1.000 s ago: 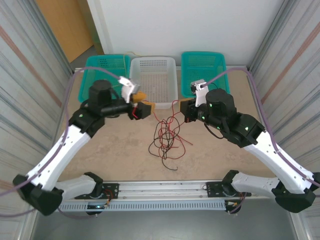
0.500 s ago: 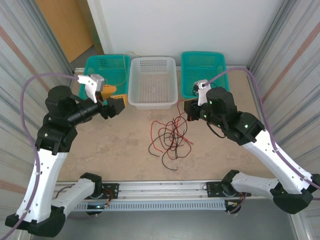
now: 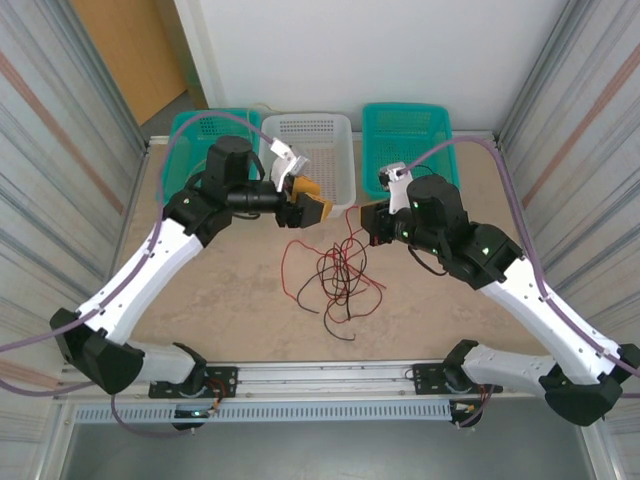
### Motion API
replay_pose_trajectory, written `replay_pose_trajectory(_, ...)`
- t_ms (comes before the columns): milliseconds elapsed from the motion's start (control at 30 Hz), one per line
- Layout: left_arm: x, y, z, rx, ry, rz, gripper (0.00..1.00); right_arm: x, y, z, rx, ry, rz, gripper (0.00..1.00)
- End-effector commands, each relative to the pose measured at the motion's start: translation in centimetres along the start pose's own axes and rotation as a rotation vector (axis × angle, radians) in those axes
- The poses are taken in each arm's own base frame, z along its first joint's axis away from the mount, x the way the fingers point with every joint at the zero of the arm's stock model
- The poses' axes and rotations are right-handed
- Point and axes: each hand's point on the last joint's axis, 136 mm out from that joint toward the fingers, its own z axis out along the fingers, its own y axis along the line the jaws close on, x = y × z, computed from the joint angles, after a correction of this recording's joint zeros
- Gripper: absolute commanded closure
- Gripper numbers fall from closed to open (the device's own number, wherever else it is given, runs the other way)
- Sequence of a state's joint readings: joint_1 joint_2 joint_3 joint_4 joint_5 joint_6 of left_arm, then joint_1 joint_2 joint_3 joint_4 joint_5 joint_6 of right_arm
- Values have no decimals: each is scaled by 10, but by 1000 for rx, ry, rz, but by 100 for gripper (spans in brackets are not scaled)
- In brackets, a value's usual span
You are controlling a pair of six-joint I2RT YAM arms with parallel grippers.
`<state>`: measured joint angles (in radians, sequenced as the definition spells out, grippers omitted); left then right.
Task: Untangle the cables
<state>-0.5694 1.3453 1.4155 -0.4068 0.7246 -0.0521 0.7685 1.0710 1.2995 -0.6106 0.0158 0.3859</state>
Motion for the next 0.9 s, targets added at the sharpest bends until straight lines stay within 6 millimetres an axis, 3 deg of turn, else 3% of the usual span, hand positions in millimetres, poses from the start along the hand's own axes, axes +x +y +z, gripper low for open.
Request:
replay_pose_trajectory(0,-18,-16,1,89,-49,66,33,-1,15,5,-69,5,16,100)
replay_pose_trajectory(100,-11,-24,13,136,-13,73,37,-1,19,7,-79,11,6,100)
replay_pose_trajectory(267,11,-22,31,163,49,33,56,-5,22,5,-94,-8,6,100)
replay_pose_trajectory(433,23,-12,42,159,46,1,57,-3,17,9,-67,0,13,100)
replay_pose_trajectory(533,22,-13,48,192,40,-21,71,-4,18,11,-72,-2,22,100)
replay_pose_trajectory(600,22,-13,52,197,45,-27,87,-5,15,11,-55,-13,32,98)
replay_pose_trajectory(667,22,-14,53,204,44,-34,99,-6,14,9,-50,-23,39,93)
replay_pose_trajectory(733,22,-15,54,211,37,-35,100,-6,13,7,-53,-33,47,84)
replay_pose_trajectory(867,15,-4,50,126,-13,-50,100,1,-2,3,9,-47,71,53)
